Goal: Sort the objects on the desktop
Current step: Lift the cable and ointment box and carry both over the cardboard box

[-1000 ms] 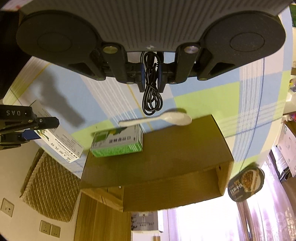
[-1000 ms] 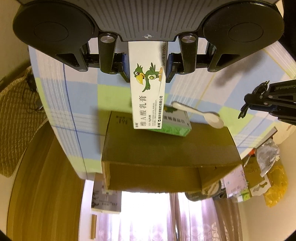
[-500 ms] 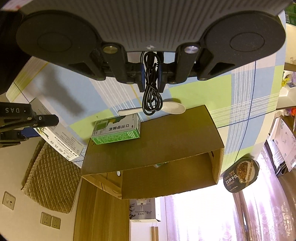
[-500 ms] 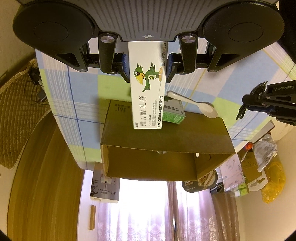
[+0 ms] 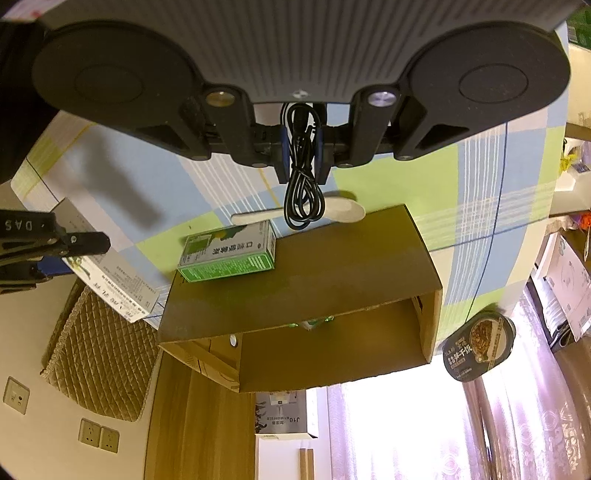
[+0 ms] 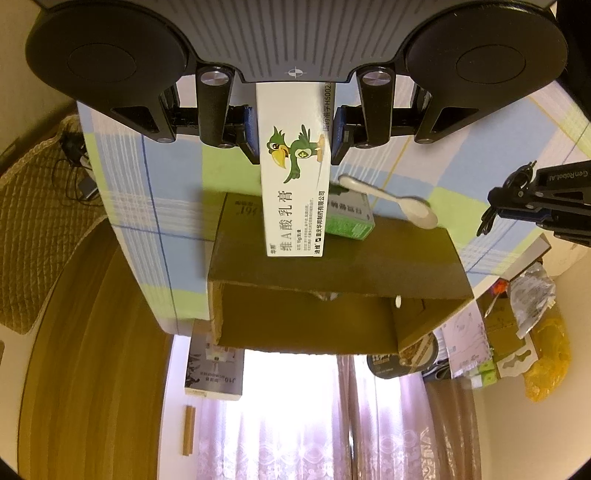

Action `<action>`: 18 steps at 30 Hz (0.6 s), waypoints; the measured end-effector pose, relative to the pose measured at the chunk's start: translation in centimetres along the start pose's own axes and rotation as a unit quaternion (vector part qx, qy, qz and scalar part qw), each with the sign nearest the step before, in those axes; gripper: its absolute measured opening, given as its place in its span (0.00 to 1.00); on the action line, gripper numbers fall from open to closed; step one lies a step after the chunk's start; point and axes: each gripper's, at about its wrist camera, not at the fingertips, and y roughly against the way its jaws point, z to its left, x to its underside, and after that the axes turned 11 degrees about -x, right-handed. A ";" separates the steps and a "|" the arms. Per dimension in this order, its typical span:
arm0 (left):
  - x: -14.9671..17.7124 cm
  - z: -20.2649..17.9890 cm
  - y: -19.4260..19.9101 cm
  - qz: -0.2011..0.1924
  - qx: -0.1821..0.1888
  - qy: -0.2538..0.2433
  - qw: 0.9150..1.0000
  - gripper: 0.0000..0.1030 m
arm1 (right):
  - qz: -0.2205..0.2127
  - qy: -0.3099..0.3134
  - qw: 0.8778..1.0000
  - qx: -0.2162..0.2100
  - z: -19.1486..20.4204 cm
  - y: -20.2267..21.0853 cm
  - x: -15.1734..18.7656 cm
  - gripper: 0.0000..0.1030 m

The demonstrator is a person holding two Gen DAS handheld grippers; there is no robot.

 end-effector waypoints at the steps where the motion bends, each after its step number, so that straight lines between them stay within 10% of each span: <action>1: -0.2 0.0 0.0 -0.002 -0.001 -0.001 1.000 0.10 | -0.003 -0.001 1.000 0.000 -0.1 0.1 -0.2 0.34; 18: -7.5 1.8 -1.0 -0.052 -0.011 -0.009 0.999 0.10 | -0.032 0.014 0.999 -0.008 -1.4 -1.5 -6.7 0.34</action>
